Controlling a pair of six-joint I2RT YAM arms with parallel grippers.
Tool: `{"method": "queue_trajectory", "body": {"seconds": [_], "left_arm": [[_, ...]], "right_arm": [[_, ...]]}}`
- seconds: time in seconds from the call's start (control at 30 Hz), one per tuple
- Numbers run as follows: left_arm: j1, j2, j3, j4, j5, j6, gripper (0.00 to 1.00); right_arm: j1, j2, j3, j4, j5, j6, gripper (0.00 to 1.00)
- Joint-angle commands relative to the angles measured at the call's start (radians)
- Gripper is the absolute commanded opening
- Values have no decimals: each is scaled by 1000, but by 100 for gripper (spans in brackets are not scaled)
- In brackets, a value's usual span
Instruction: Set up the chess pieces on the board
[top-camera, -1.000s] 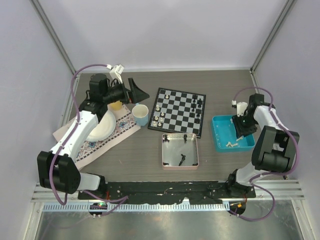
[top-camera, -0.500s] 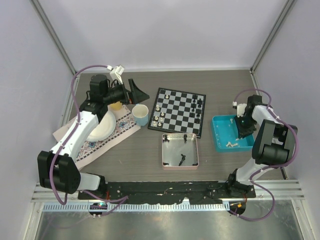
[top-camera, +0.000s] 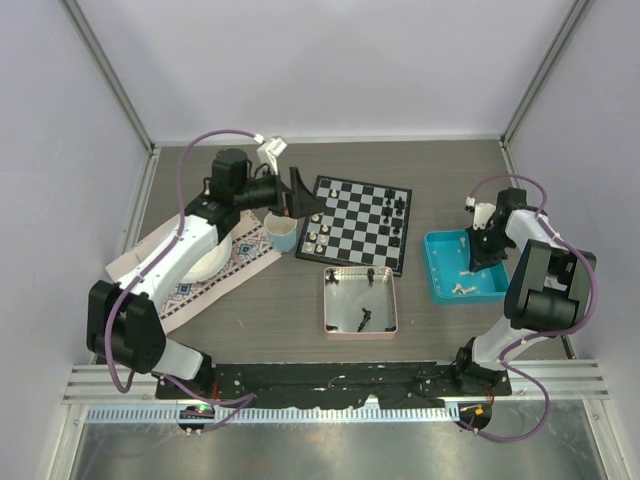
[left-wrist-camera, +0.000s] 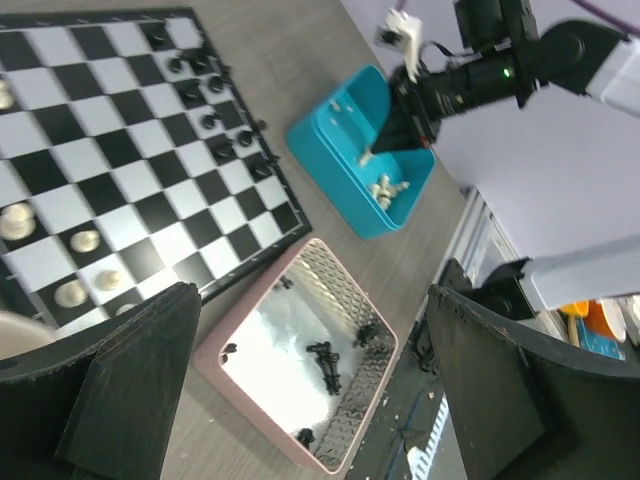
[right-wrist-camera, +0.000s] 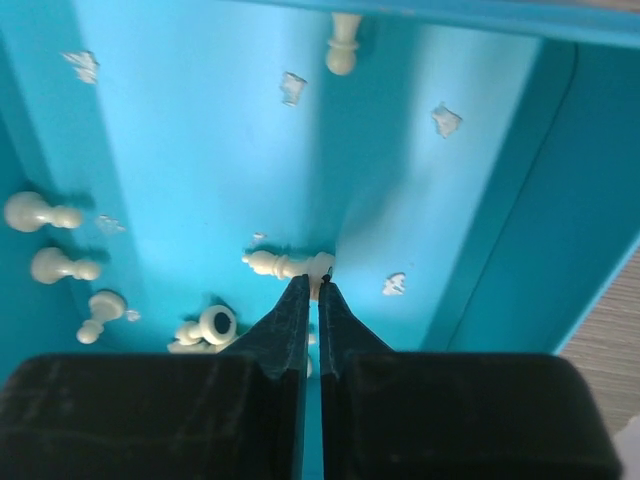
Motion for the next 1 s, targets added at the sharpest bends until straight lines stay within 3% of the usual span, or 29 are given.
{"method": "queue_trajectory", "body": {"seconds": [0.0,0.23,0.37,0.73,0.87,0.97], "left_arm": [[-117,43,81,26,8,22,100],[-296,155,145,89,-55,44,100],[-397,270,178,210,-69,61,100],[-517,580,325,473,-138,-108,99],[-549,663,389,500,-170,-139,94],[-566,732,441,495,-193,-154,84]], "right_arm": [[1,-36,-8,32,-110,35,1],[-25,-70,1,43,-214,75,1],[-64,-73,12,35,-326,100,1],[-160,-105,-4,1,-599,135,1],[-180,-101,-7,-2,-673,144,1],[-185,-90,2,-6,-722,150,1]]}}
